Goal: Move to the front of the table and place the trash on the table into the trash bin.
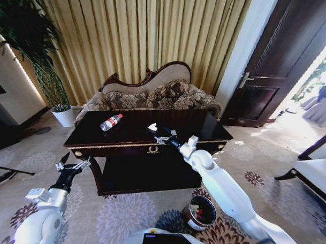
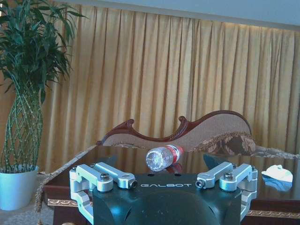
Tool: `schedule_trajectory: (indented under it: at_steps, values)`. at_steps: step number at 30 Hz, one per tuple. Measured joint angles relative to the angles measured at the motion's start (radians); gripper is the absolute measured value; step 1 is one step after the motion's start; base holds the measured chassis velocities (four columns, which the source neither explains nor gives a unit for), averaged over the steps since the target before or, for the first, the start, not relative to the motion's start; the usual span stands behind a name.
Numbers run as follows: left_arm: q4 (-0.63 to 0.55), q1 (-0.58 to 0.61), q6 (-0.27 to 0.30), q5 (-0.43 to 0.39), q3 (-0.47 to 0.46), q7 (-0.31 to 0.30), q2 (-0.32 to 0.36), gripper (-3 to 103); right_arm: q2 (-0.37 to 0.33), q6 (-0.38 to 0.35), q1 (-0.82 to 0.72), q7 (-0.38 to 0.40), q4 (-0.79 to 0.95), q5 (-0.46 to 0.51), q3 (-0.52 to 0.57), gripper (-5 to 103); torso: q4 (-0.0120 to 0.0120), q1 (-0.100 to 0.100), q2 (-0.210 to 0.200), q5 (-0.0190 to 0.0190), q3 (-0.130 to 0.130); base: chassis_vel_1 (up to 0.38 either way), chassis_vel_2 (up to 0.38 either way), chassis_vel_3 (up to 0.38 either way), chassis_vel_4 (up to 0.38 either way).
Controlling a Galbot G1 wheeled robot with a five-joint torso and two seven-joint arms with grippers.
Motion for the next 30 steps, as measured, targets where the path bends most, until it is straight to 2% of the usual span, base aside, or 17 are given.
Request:
schedule_trajectory:
  at_steps: [10,13,15,16,20,21,23,24,26,27,29,30]
  values:
    - [-0.004,0.01,0.0,0.002,-0.003,0.0,-0.01,100,0.095,0.0,0.137,0.038,-0.148,-0.007,-0.07,100,-0.0002,0.0,0.0,-0.0002,0.0,0.0,0.0,0.0,0.0]
    - [-0.005,0.01,0.0,0.002,-0.002,0.0,-0.013,100,0.125,0.0,0.172,0.06,-0.196,-0.023,-0.082,100,-0.0001,0.0,0.0,-0.0002,0.0,0.0,0.0,0.0,0.0]
    - [-0.007,0.011,-0.001,0.003,-0.002,0.0,-0.014,100,0.147,-0.025,0.196,0.12,-0.224,-0.077,-0.088,100,0.0001,0.0,0.0,-0.0001,0.0,0.0,0.0,0.0,0.0]
    - [-0.007,0.011,-0.001,0.003,-0.002,0.0,-0.014,100,0.147,-0.025,0.196,0.12,-0.224,-0.077,-0.088,100,0.0001,0.0,0.0,-0.0001,0.0,0.0,0.0,0.0,0.0]
    - [-0.006,0.011,-0.001,0.004,-0.002,0.0,-0.016,100,0.156,-0.129,0.222,0.224,-0.207,-0.168,-0.105,100,-0.0003,0.0,0.0,0.0,0.0,0.0,0.0,0.0,0.0]
    - [-0.006,0.011,-0.001,0.004,-0.002,0.0,-0.016,100,0.156,-0.129,0.222,0.224,-0.207,-0.168,-0.105,100,-0.0003,0.0,0.0,0.0,0.0,0.0,0.0,0.0,0.0]
    - [-0.003,0.01,-0.001,0.005,0.001,0.001,-0.019,100,0.159,-0.192,0.239,0.249,-0.191,-0.199,-0.114,100,-0.0001,0.0,0.0,0.0,0.0,0.0,0.0,0.0,0.0]
    - [-0.003,0.01,-0.001,0.005,0.001,0.001,-0.019,100,0.159,-0.192,0.239,0.249,-0.191,-0.199,-0.114,100,-0.0001,0.0,0.0,0.0,0.0,0.0,0.0,0.0,0.0]
    - [0.0,0.008,-0.001,0.006,0.003,0.002,-0.021,100,0.157,-0.282,0.268,0.255,-0.177,-0.211,-0.129,100,-0.0002,0.0,0.0,-0.0001,0.0,0.0,0.0,0.0,0.0]
    - [0.0,0.008,-0.001,0.006,0.003,0.002,-0.021,100,0.157,-0.282,0.268,0.255,-0.177,-0.211,-0.129,100,-0.0002,0.0,0.0,-0.0001,0.0,0.0,0.0,0.0,0.0]
    - [0.003,0.007,-0.002,0.008,0.003,0.002,-0.024,100,0.155,-0.363,0.305,0.255,-0.177,-0.191,-0.152,100,-0.0001,0.0,0.0,-0.0001,0.0,0.0,0.0,0.0,0.0]
    - [0.003,0.007,-0.002,0.008,0.003,0.002,-0.024,100,0.155,-0.363,0.305,0.255,-0.177,-0.191,-0.152,100,-0.0001,0.0,0.0,-0.0001,0.0,0.0,0.0,0.0,0.0]
